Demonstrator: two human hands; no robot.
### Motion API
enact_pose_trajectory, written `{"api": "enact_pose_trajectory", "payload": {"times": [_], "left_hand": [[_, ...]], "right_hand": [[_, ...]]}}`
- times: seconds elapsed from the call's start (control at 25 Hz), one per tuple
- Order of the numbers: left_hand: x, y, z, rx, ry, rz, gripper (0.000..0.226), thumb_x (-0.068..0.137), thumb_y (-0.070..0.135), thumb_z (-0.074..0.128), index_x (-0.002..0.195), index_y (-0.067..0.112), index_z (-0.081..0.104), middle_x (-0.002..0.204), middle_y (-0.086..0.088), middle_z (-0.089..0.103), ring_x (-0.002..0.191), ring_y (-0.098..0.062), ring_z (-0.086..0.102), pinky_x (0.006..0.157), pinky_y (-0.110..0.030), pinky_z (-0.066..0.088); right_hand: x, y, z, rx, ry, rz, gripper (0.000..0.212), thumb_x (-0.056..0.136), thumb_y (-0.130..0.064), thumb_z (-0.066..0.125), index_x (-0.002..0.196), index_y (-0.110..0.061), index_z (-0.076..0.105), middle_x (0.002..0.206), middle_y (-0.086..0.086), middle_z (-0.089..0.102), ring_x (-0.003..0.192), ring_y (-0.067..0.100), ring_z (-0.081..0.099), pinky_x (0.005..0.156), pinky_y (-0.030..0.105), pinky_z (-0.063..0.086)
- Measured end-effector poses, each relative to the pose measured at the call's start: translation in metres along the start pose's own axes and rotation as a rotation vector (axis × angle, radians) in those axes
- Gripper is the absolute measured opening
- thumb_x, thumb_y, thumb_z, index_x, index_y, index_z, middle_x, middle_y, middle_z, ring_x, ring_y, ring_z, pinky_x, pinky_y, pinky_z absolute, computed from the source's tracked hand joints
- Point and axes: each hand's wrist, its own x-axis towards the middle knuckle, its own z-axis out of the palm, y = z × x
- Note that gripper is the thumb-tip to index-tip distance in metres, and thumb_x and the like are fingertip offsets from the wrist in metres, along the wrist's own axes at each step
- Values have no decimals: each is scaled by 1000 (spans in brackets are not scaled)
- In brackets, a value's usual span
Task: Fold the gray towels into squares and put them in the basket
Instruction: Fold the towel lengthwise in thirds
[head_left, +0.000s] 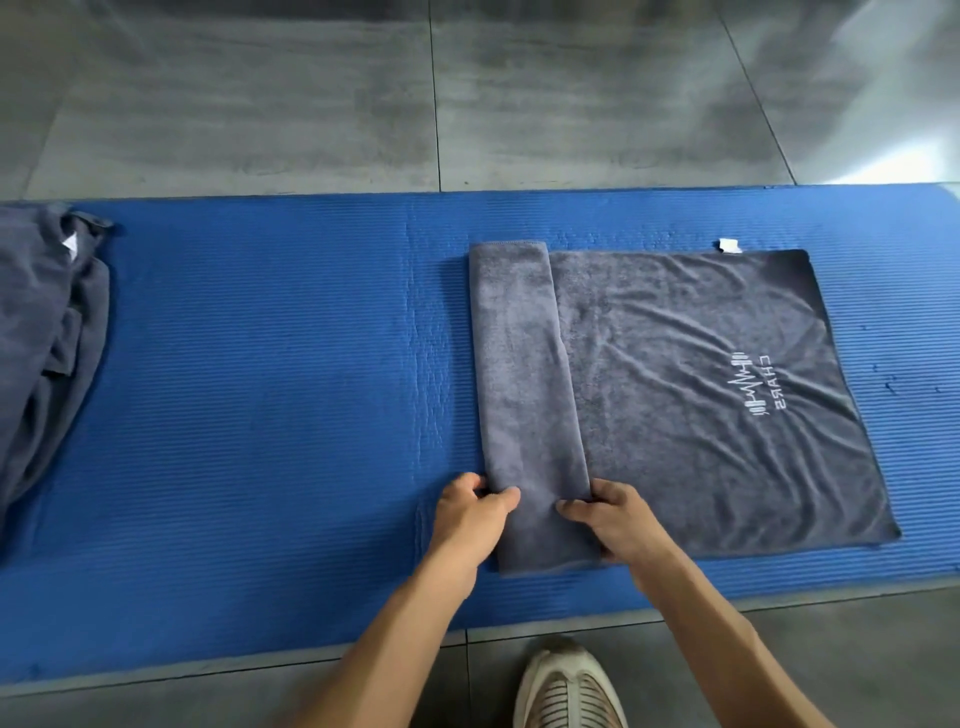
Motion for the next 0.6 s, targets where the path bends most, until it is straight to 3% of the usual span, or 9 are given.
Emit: {"api": "enact_pose_trajectory", "payload": {"times": [0.08, 0.12, 0.16, 0.24, 0.4, 0.48, 0.6], "left_hand": [[0, 1, 3, 29, -27, 12, 10, 89, 26, 66, 94, 17, 66, 96, 3, 71, 85, -9, 64, 68, -22, 51], [1, 2, 4, 40, -23, 17, 7, 91, 24, 65, 92, 17, 66, 93, 4, 70, 84, -7, 63, 64, -20, 48], [2, 2, 5, 33, -18, 19, 6, 91, 22, 65, 92, 16, 66, 92, 5, 70, 83, -6, 63, 61, -18, 46], [5, 0, 4, 51, -7, 20, 9, 91, 22, 65, 91, 13, 66, 93, 4, 70, 81, -6, 62, 60, -16, 45], [4, -4, -1, 104, 10, 63, 21, 89, 22, 65, 74, 13, 54, 79, 5, 62, 71, -5, 56, 56, -16, 39], [3, -5, -7, 107, 14, 71, 26, 89, 22, 65, 70, 15, 50, 72, 7, 57, 67, -5, 53, 55, -15, 38], [7, -8, -12, 138, 37, 78, 23, 87, 24, 65, 73, 10, 53, 72, 1, 60, 67, -10, 56, 58, -23, 45]], "right_hand": [[1, -11, -1, -583, 298, -202, 21, 88, -35, 66, 100, -19, 60, 94, -3, 66, 87, 21, 61, 71, 33, 45], [0, -25, 1, -716, 455, -377, 22, 88, -35, 64, 101, -19, 56, 96, -5, 63, 89, 22, 58, 70, 33, 42], [0, -43, 6, -713, 521, -544, 21, 89, -32, 63, 101, -18, 55, 97, -3, 62, 90, 22, 57, 68, 33, 41], [13, -83, 23, -697, 465, -691, 18, 91, -30, 58, 97, -13, 57, 94, 1, 64, 86, 25, 60, 63, 31, 38], [55, -133, 71, -914, 375, -532, 40, 91, -49, 57, 96, -10, 62, 92, 6, 69, 85, 27, 67, 62, 31, 44], [61, -140, 81, -948, 387, -504, 32, 93, -39, 56, 96, -9, 65, 93, 6, 70, 86, 26, 69, 62, 30, 45], [62, -138, 79, -896, 377, -529, 27, 94, -33, 54, 82, -9, 58, 82, 7, 68, 79, 27, 68, 60, 31, 46]]}}
